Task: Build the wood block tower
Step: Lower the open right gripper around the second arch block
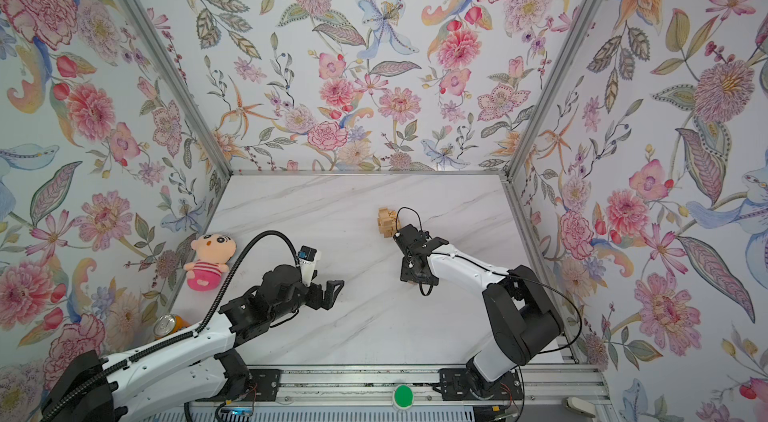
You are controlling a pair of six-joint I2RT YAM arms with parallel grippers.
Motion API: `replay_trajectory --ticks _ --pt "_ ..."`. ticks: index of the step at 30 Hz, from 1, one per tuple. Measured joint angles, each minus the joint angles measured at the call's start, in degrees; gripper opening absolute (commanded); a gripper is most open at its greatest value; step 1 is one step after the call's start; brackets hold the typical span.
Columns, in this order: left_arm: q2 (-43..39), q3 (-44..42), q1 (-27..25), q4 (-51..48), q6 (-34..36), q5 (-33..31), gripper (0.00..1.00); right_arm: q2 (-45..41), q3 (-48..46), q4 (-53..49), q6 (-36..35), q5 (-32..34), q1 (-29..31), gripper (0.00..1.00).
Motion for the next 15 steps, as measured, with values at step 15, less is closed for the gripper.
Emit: replay_trajectory --ticks 15 --pt "-0.5 0.9 0.0 -1.7 -0.2 -1.8 0.99 4.9 1.1 0.4 -2.6 -1.3 0.1 0.55"
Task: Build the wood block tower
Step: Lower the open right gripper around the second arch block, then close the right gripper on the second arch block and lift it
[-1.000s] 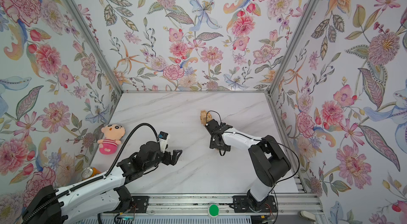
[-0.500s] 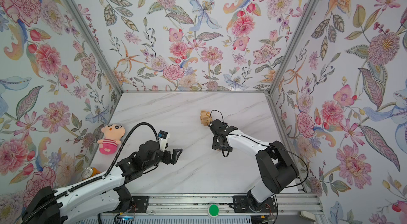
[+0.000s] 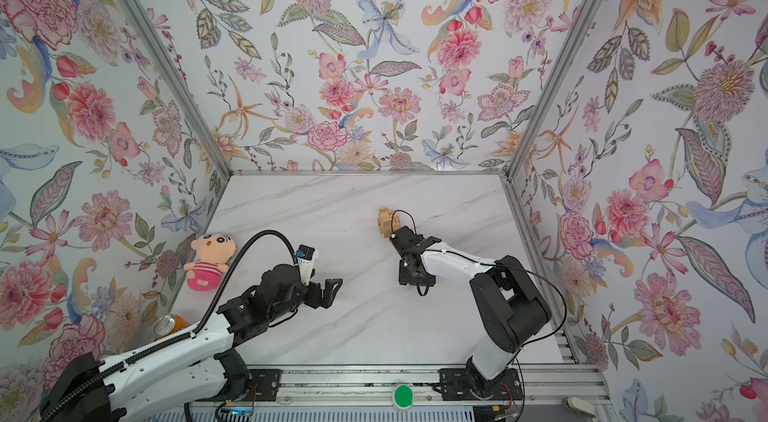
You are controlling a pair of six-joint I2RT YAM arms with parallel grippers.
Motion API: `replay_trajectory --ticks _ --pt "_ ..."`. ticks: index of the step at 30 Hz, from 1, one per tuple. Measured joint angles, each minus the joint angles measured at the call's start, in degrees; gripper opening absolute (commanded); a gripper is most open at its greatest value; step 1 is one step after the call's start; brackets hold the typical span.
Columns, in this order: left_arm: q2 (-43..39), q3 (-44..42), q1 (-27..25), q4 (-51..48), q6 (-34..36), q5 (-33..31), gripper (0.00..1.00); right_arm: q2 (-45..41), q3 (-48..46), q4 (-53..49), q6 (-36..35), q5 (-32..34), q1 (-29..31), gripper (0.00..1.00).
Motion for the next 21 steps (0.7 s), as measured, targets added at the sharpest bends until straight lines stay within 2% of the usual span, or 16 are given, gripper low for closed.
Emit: replay_trajectory --ticks 21 --pt "2.4 2.0 0.0 0.1 0.0 -0.2 0.99 0.1 0.0 0.3 -3.7 -2.2 -2.8 0.45"
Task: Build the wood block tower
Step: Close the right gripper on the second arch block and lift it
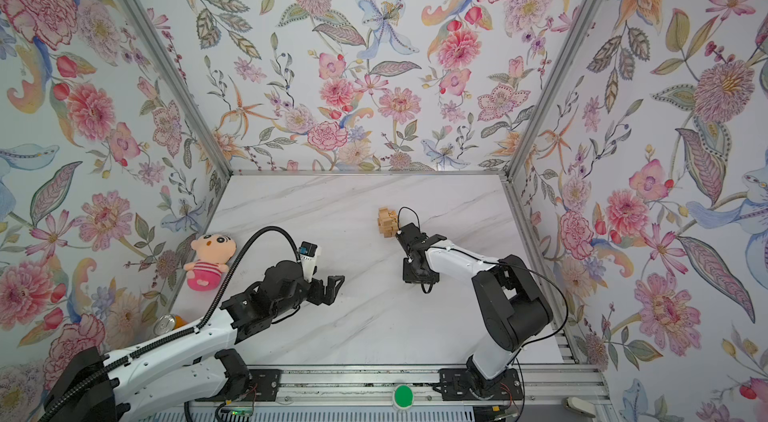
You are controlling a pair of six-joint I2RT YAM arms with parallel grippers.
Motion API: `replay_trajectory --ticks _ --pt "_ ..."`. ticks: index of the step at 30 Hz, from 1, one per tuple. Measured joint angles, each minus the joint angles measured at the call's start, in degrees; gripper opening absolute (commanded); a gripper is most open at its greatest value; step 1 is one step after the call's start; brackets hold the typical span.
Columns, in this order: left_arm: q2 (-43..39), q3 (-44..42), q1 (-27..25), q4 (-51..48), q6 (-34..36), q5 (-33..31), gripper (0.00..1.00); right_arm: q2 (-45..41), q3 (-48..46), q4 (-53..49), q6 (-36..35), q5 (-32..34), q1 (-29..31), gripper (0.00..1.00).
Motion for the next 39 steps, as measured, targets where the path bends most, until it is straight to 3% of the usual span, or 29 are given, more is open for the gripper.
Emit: replay_trajectory --ticks 7,19,39 --pt "0.0 0.0 0.0 -0.1 0.0 -0.4 0.99 0.4 0.0 0.4 -1.1 -1.4 0.1 0.44" --pt "-1.6 0.0 0.0 -0.5 -0.4 -1.4 0.99 1.2 0.0 0.6 -2.1 -1.9 0.2 0.34" --pt "1.3 2.8 0.0 -0.9 0.0 -2.6 0.99 0.9 1.6 -1.0 -5.0 -2.0 -1.9 0.31"
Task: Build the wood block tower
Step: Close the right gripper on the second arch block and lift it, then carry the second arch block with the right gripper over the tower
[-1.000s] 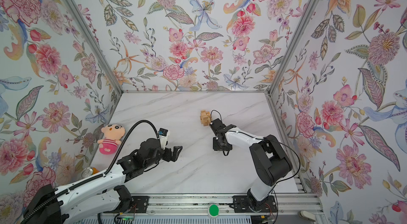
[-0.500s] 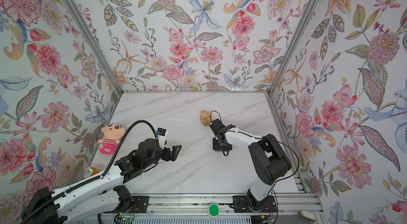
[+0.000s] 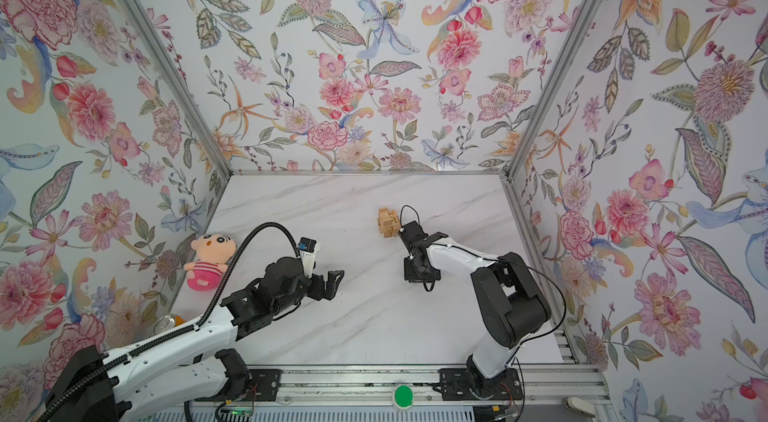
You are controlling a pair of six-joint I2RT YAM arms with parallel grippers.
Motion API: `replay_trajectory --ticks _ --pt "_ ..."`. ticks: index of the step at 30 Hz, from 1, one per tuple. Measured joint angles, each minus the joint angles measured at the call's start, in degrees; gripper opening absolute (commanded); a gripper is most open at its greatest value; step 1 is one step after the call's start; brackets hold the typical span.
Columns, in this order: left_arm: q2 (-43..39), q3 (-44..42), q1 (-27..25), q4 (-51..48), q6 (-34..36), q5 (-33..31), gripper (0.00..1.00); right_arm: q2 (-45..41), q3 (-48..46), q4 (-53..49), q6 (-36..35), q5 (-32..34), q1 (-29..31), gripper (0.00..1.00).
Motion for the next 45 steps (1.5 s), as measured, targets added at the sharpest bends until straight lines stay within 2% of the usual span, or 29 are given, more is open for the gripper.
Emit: replay_trajectory --ticks 13,27,45 --pt "5.1 5.0 1.4 0.0 1.7 0.0 0.99 0.4 12.5 -1.7 -9.2 -0.4 -4.6 0.30" --pt "9.6 10.2 6.2 -1.4 3.8 0.2 0.99 15.6 31.0 -3.8 -17.4 -4.9 -6.5 0.30" --pt "13.1 13.1 9.2 -1.3 5.6 2.0 0.99 23.6 43.4 -8.5 -21.2 -7.3 -6.7 0.31"
